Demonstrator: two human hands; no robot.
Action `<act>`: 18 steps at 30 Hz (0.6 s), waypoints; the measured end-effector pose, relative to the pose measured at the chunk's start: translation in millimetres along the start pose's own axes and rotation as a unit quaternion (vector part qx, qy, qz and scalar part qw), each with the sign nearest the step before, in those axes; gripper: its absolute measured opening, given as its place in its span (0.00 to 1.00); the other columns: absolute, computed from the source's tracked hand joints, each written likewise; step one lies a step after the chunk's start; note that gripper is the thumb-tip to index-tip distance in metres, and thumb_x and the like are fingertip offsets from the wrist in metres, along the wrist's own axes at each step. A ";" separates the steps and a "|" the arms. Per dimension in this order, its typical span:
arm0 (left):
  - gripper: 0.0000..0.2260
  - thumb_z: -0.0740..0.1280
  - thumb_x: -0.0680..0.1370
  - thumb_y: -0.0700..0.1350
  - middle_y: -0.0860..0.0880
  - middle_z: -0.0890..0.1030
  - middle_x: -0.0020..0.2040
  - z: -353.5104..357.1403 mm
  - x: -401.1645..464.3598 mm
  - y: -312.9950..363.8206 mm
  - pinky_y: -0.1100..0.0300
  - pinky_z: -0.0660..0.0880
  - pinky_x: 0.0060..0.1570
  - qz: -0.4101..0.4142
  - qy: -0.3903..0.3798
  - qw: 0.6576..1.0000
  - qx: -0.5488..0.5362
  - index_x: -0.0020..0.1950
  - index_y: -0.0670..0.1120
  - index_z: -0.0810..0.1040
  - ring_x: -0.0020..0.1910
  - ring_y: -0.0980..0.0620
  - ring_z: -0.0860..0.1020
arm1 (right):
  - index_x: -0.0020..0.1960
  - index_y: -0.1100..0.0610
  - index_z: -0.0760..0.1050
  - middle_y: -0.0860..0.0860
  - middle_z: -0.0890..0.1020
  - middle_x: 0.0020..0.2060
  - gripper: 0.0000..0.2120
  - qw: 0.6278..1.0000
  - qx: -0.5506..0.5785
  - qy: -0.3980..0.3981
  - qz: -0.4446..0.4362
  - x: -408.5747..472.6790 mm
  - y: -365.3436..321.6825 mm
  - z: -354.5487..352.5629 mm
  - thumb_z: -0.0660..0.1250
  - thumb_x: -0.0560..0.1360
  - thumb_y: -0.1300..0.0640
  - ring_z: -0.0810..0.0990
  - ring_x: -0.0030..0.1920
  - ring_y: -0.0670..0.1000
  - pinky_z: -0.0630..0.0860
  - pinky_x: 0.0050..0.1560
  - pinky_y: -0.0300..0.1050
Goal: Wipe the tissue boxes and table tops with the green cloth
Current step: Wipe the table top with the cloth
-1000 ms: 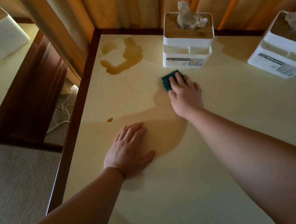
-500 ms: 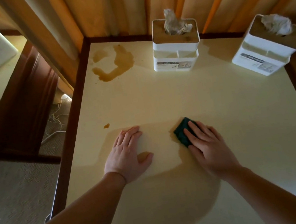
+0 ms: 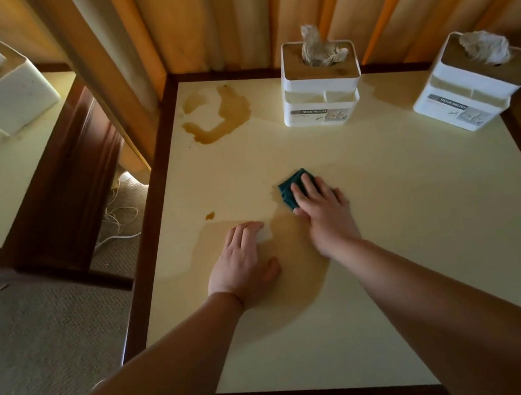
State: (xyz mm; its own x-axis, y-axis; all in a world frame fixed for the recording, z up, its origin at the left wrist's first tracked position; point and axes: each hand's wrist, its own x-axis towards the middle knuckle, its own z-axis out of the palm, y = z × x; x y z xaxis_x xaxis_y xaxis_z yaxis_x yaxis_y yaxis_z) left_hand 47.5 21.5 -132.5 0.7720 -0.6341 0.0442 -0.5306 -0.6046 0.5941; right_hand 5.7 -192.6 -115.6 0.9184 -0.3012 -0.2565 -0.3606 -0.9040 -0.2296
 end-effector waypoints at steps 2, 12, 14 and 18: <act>0.31 0.66 0.72 0.53 0.44 0.75 0.65 -5.6 -0.6 0.5 0.56 0.68 0.68 -0.023 0.017 0.999 -0.033 0.71 0.40 0.71 0.65 0.49 0.68 | 0.85 0.46 0.49 0.46 0.45 0.84 0.28 0.999 -0.005 -0.009 -0.038 -19.4 -11.3 8.7 0.40 0.86 0.43 0.41 0.84 0.52 0.44 0.81 0.55; 0.40 0.68 0.72 0.61 0.47 0.61 0.82 -75.8 -3.6 -87.5 0.44 0.42 0.80 -0.118 0.036 0.987 0.108 0.80 0.46 0.62 0.82 0.47 0.54 | 0.85 0.47 0.49 0.44 0.43 0.84 0.29 0.999 0.006 0.013 -0.031 -82.5 -1.2 31.2 0.39 0.85 0.41 0.36 0.82 0.45 0.42 0.82 0.50; 0.44 0.66 0.74 0.66 0.48 0.53 0.84 -85.7 -7.2 -106.4 0.45 0.37 0.79 -0.127 0.011 0.983 0.130 0.83 0.46 0.55 0.83 0.49 0.47 | 0.84 0.48 0.52 0.46 0.46 0.84 0.29 0.999 0.018 0.030 -0.007 -74.1 -10.2 32.3 0.40 0.85 0.42 0.40 0.83 0.47 0.45 0.82 0.52; 0.50 0.63 0.72 0.72 0.50 0.49 0.85 -88.4 -10.1 -119.6 0.47 0.47 0.82 -0.135 -0.013 0.988 0.079 0.84 0.46 0.51 0.83 0.52 0.44 | 0.84 0.51 0.57 0.50 0.50 0.84 0.26 0.998 0.016 0.047 0.028 -31.2 -40.4 28.4 0.48 0.87 0.45 0.46 0.84 0.53 0.48 0.81 0.57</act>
State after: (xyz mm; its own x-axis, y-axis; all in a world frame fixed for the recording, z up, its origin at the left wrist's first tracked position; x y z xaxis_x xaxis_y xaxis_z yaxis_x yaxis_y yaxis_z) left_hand 134.0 142.8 -133.0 0.8846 -0.4507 -0.1196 -0.3567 -0.8192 0.4490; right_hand -13.1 -138.1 -125.0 0.9077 -0.3784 -0.1816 -0.4147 -0.8754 -0.2483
